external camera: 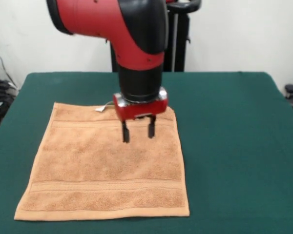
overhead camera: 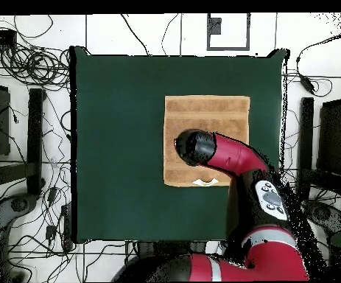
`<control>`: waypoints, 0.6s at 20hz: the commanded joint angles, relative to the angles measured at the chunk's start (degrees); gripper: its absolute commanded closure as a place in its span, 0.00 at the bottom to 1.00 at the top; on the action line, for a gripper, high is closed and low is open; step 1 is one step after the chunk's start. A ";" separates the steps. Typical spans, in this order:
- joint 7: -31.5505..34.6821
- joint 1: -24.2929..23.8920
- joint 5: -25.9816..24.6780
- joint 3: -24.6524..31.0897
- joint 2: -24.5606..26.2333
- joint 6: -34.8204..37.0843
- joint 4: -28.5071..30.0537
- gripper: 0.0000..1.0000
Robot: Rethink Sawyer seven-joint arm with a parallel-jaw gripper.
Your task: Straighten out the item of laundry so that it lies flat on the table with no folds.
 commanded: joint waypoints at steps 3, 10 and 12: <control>10.02 -1.98 0.30 1.64 -6.94 -0.46 3.75 0.00; 11.24 -2.12 0.66 0.39 -10.01 2.26 3.98 0.00; 11.55 -2.14 1.03 0.47 -10.20 2.78 3.86 0.00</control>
